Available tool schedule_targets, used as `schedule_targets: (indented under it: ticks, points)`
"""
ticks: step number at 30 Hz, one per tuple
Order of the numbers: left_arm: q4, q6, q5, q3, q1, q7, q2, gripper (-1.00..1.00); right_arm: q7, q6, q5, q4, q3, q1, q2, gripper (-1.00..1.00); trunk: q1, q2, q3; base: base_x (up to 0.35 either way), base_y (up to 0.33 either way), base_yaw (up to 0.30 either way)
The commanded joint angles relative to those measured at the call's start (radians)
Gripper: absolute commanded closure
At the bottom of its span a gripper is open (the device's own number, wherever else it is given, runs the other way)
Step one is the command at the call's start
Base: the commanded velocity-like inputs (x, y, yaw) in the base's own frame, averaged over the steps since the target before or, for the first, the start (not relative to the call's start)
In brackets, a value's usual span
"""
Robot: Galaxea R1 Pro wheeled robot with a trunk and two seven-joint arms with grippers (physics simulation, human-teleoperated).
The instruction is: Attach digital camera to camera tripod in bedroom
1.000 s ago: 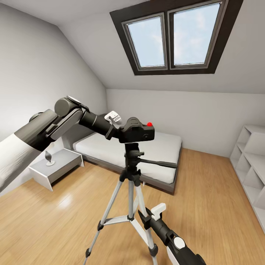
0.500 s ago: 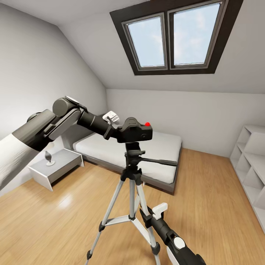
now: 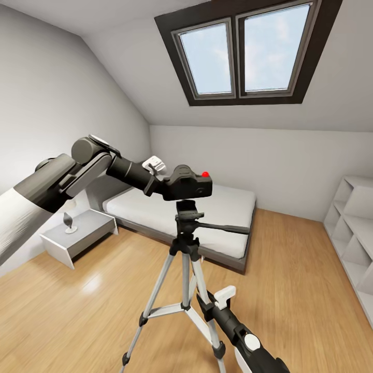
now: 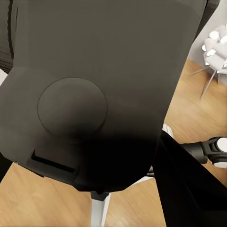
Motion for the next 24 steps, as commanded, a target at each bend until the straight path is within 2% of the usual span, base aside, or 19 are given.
schedule_targets:
  ticks: [1, 14, 20, 22, 24]
  points:
    - [0.0, 0.003, 0.0, -0.002, -0.002, -0.004, 0.001, 1.0, 0.004, -0.002, -0.007, 0.002, 0.0, -0.001, 0.0, 1.0, 0.001, -0.002, -0.002, 0.0, 0.0, 0.0]
    - [-0.002, 0.003, 0.0, -0.002, -0.003, -0.004, 0.007, 1.0, 0.004, -0.005, 0.003, 0.027, 0.003, -0.001, -0.001, 1.0, 0.001, -0.002, -0.002, 0.0, 0.0, 0.0]
    - [-0.002, 0.003, 0.0, -0.002, -0.001, -0.004, 0.007, 1.0, 0.004, -0.007, 0.056, 0.029, 0.001, -0.001, 0.0, 1.0, 0.001, -0.002, -0.002, 0.0, 0.0, 0.0]
    - [-0.002, 0.003, 0.0, -0.002, 0.001, -0.004, 0.007, 1.0, 0.004, -0.008, 0.087, 0.029, 0.001, -0.001, 0.0, 1.0, 0.001, -0.002, -0.002, 0.0, 0.0, 0.0]
    - [-0.002, 0.003, 0.0, -0.002, 0.002, -0.004, 0.007, 1.0, 0.004, -0.008, 0.091, 0.029, 0.0, -0.001, 0.0, 1.0, 0.001, -0.002, -0.002, 0.0, 0.0, 0.0]
